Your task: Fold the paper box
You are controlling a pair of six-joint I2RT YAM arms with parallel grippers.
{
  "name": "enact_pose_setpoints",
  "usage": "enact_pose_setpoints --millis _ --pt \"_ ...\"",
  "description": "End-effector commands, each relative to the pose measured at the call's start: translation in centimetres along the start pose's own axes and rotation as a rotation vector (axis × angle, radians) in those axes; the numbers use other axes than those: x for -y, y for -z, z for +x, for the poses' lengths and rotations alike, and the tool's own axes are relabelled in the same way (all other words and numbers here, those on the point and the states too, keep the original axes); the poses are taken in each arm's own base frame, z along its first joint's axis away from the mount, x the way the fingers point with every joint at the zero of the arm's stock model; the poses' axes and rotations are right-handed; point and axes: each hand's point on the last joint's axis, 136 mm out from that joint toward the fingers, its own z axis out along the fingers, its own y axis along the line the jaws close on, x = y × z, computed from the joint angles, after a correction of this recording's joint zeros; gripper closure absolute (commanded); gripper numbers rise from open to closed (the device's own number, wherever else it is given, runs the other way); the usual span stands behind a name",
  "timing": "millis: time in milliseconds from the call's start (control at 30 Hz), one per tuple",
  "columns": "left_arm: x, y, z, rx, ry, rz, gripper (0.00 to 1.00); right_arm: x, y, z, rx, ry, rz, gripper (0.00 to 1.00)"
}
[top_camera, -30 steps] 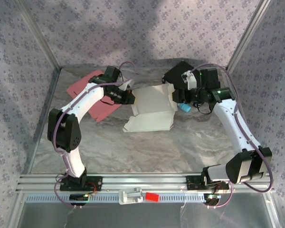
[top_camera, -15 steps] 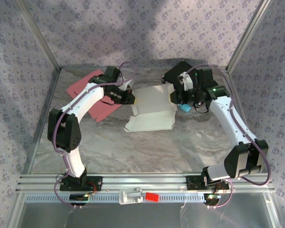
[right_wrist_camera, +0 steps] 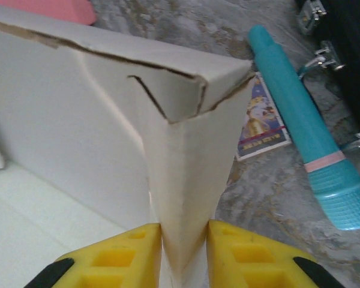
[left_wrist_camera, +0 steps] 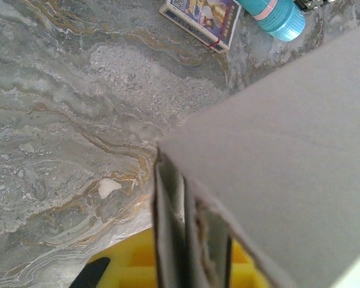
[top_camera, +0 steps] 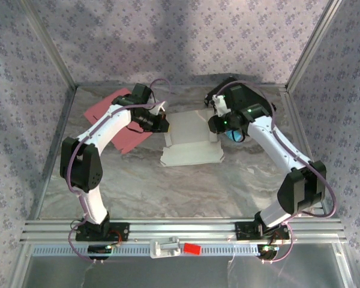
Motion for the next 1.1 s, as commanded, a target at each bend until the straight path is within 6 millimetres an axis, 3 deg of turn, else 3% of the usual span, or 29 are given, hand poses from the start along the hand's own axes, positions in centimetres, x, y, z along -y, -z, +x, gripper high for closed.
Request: enact_pose_setpoints --millis 0,267,567,1067 --pt "3.0 0.7 -0.8 0.021 -0.053 0.078 1.0 0.5 -0.4 -0.8 0.004 -0.012 0.122 0.78" --pt "3.1 0.5 -0.6 0.014 -0.058 0.073 1.0 1.5 -1.5 -0.8 -0.022 -0.069 0.306 1.0" --pt "3.2 0.1 -0.4 0.006 -0.063 0.063 1.0 1.4 -2.0 -0.7 -0.052 -0.107 0.378 1.0" --pt "3.2 -0.1 -0.3 0.0 -0.066 0.065 1.0 1.8 -2.3 -1.4 -0.039 -0.14 0.317 0.84"
